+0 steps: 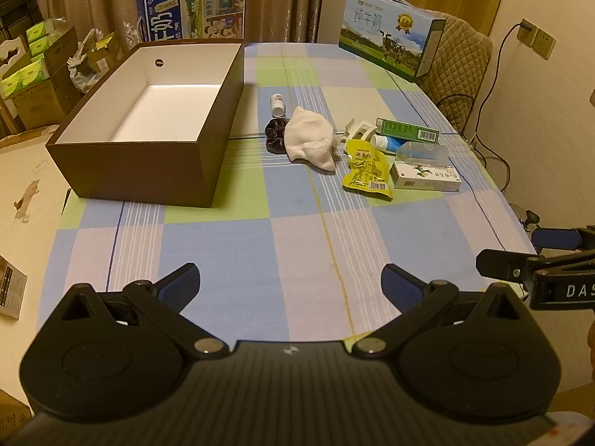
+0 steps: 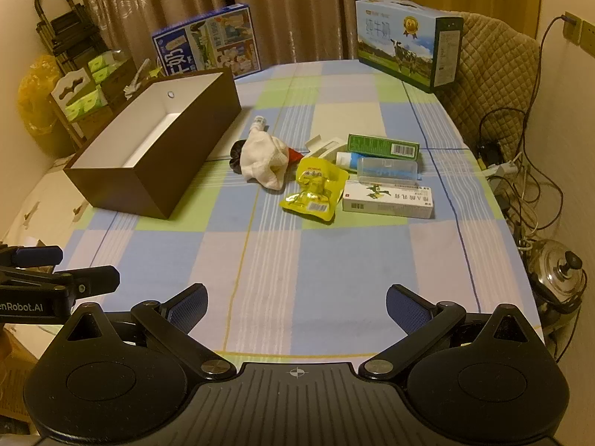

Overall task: Organize objects
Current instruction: 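Move both tools toward the cluster of items on the tablecloth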

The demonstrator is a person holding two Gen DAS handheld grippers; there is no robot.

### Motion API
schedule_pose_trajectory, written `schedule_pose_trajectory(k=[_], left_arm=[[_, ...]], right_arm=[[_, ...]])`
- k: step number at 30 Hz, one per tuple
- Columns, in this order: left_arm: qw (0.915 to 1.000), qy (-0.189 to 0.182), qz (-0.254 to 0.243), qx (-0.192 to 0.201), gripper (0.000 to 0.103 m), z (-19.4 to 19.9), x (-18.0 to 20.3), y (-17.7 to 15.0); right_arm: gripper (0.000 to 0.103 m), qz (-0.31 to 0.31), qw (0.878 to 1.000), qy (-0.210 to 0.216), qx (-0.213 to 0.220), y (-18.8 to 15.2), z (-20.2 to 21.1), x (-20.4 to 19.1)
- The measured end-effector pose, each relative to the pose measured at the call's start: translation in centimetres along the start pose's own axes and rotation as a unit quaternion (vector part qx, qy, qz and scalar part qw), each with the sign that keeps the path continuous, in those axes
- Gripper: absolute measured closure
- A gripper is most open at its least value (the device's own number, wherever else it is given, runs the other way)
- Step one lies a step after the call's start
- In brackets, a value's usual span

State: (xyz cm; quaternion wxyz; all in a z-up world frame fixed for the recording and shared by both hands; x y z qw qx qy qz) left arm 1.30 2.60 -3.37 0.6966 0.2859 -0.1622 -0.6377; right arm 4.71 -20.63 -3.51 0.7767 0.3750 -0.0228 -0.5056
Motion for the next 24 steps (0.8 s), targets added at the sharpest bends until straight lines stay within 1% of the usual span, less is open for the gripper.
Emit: schedule_pose_trajectory(k=[13,24], left_arm=[[0.9999,-0.007,-0.01,-0.004,0.001,-0.4,-1.3,-0.1],[0.9997,-0.012,-0.019,-0.004,0.001,-0.6,-3.1,-0.5]], right_arm=[[0.003,-0.008,1.0,-0.008,0.002,-0.4,-0.6,-1.5],[0.003,-0.013,1.0,-0.014,0.004,-0.9,-1.2,-3.3]])
Point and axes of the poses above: each gripper's, at about its wrist camera, not at the fingertips, and z roughly against the way its jaws point, x to its right, y to its top, the point moved 3 cm from there along -z, roughly the way its jaws point, and after that the axes turned 15 degrees about y, right-handed, at the moved point
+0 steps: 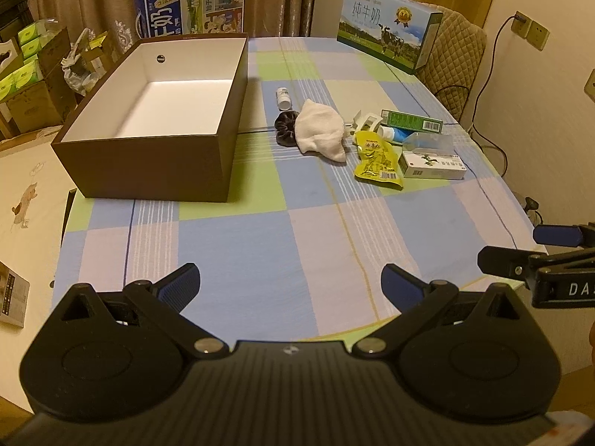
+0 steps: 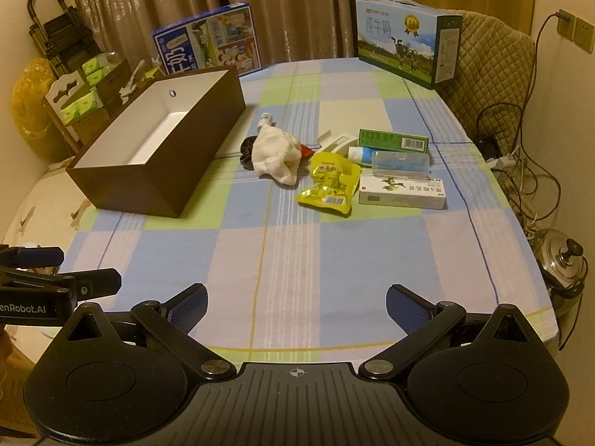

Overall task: Organize objects
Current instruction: 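Move both tools toward the cluster of items on the tablecloth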

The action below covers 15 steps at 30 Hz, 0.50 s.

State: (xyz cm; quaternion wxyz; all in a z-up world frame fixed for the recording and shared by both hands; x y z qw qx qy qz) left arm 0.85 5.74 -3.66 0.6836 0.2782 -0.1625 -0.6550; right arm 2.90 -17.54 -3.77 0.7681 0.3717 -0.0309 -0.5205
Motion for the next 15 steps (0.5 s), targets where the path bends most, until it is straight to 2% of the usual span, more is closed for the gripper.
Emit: schedule_pose_trajectory(k=[7,15], left_arm=[[1.0,-0.006,-0.002,-0.005,0.001,-0.4,-0.7,-0.1],[0.9997,-0.013,0.0,-0.02,0.001,-1.6,-0.3,0.3]], right_arm=[[0.003,-0.01,1.0,-0.008,-0.001,0.1,-0.2,-0.1],[0.003,-0.015,1.0,-0.015,-0.001,0.7,-0.6,1.6]])
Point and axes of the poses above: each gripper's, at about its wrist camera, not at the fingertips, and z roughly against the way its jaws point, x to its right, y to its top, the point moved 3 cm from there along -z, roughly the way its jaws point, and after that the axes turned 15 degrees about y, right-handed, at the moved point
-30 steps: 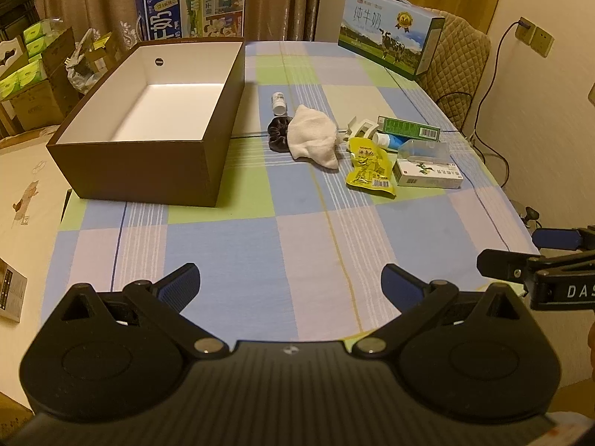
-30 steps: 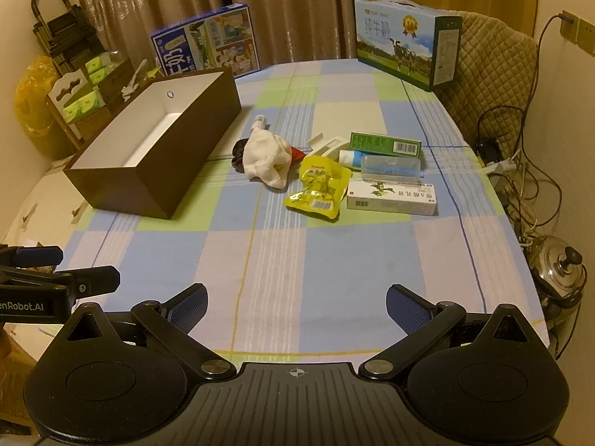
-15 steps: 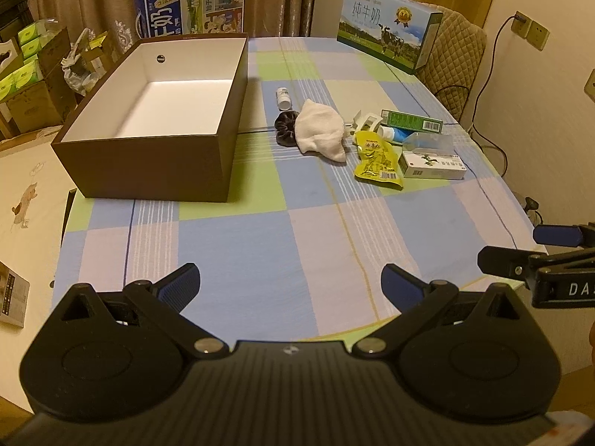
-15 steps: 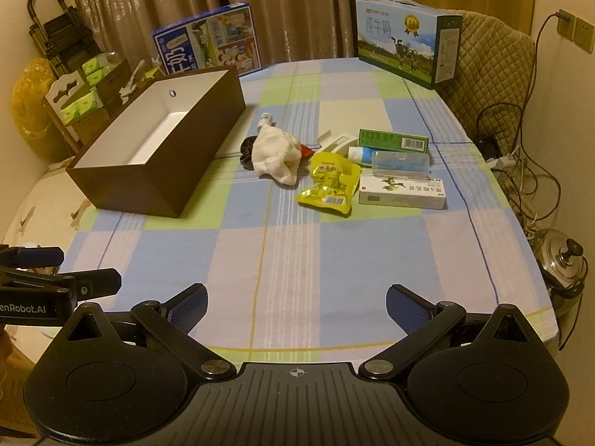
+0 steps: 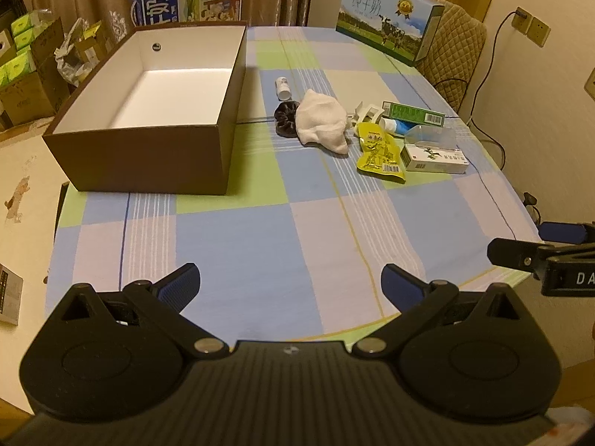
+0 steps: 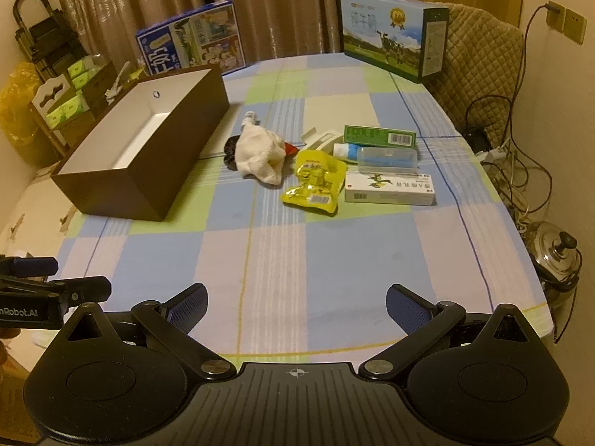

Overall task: Organize objects
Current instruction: 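Move both tools toward the cluster of items on the tablecloth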

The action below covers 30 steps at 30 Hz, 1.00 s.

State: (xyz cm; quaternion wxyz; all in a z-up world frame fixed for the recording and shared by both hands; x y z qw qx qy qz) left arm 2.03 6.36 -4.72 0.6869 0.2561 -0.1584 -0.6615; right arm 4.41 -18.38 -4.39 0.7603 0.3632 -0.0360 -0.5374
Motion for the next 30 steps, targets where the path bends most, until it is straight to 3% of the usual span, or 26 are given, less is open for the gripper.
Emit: schedule_pose_trajectory(k=[10,19,30], left_arm=[[0.9999,0.01,0.007,0.001,0.001,-2.0,1.7,2.4],[1.0,0.007,0.004,0.002,0.002,-5.1,5.7,6.1],[0.9997,0.024,-0.005,0.006,0.014,-10.7,10.1,10.4]], right_arm=[[0.003,0.0,1.0,0.008,0.011,3.3,-1.4,4.5],[0.003,-0.009,1.0,0.009,0.023,6.5,-2.8,10.2],[0.014,-0.01,0.999,0.013,0.036,10.2,-5.3,16.4]])
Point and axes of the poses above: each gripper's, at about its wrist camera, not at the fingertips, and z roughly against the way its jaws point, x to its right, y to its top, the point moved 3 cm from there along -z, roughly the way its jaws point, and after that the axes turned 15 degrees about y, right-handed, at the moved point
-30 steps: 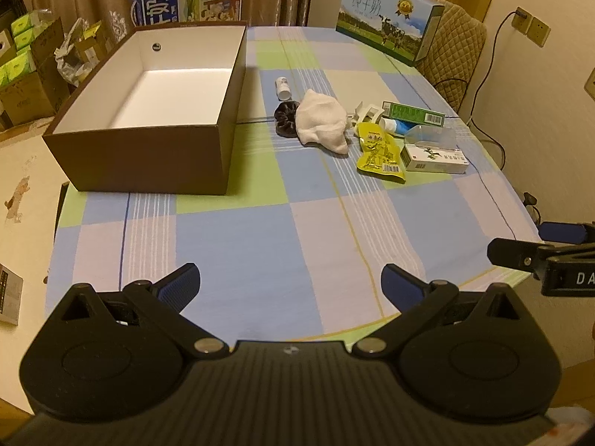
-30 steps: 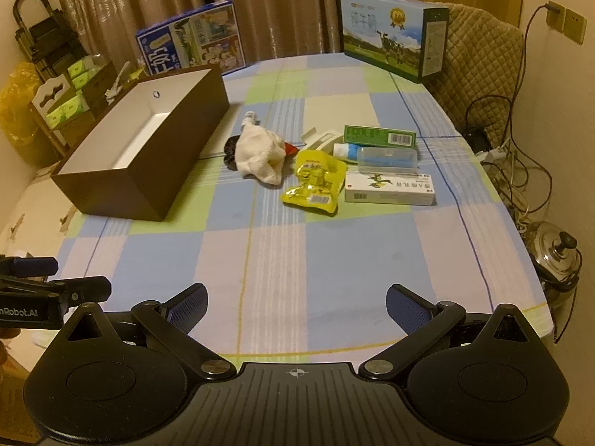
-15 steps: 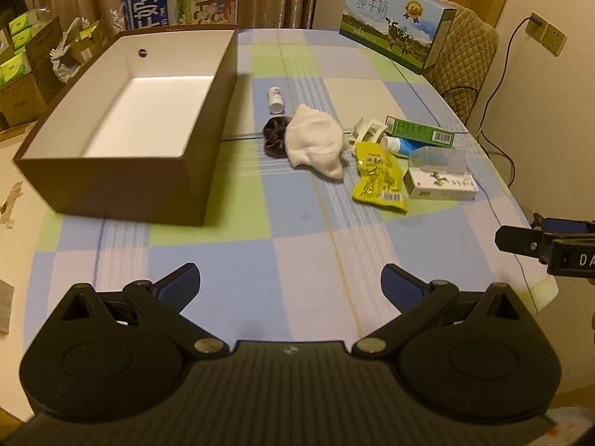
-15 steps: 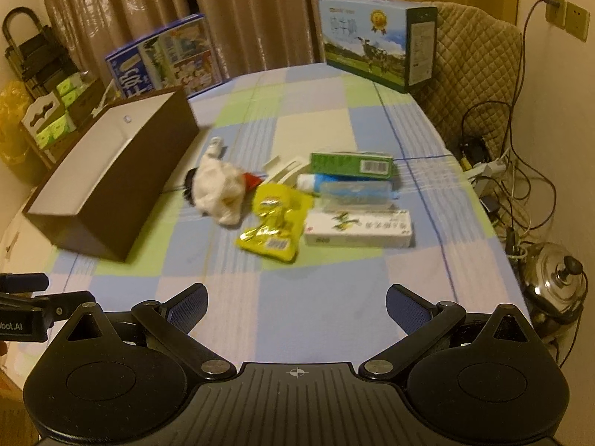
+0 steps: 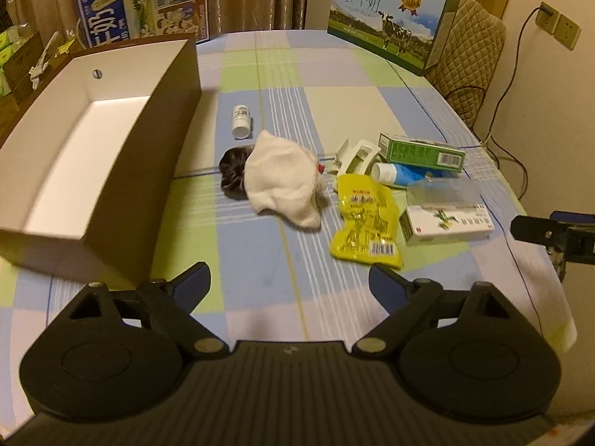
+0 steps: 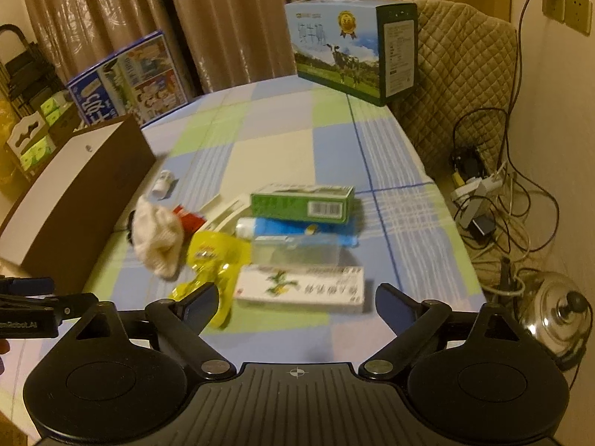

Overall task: Organize objects
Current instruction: 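Move both tools toward the cluster of items on the tablecloth, then grasp the white cloth with the left tool while the right tool grasps the clear plastic container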

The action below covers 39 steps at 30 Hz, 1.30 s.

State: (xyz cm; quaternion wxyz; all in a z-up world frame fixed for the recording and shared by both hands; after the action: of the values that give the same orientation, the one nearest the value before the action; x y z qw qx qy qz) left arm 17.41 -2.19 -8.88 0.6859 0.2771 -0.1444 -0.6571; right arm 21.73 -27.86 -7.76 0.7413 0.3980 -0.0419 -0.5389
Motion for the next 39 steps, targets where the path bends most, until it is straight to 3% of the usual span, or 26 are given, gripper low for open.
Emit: schedule_pose_trajectory(k=[20,26,28,32,39], left_arm=[[0.9991,0.037,0.021,0.003,0.034,-10.4,3.9,6.9],[0.9984,0.045,0.033,-0.01,0.05,-12.0,3.9,7.0],[0.9988,0.034,0.036,-0.004,0.072,-11.9,3.9,6.8],[0.9989,0.03,0.033,0.011,0.09,-11.0,3.8,6.5],[0.9968,0.031,0.07,0.023,0.094,-7.7,1.5,5.8]], right_arm=[[0.016,-0.017,1.0,-0.001,-0.011,3.0,-3.3,5.7],[0.016,-0.014,1.0,0.01,-0.016,3.3,-3.9,5.8],[0.016,-0.014,1.0,0.014,-0.017,3.4,-4.1,5.8],[0.016,-0.012,0.999,0.024,-0.023,3.5,-4.8,5.5],[0.016,-0.011,0.998,0.042,-0.043,3.6,-6.9,4.5]])
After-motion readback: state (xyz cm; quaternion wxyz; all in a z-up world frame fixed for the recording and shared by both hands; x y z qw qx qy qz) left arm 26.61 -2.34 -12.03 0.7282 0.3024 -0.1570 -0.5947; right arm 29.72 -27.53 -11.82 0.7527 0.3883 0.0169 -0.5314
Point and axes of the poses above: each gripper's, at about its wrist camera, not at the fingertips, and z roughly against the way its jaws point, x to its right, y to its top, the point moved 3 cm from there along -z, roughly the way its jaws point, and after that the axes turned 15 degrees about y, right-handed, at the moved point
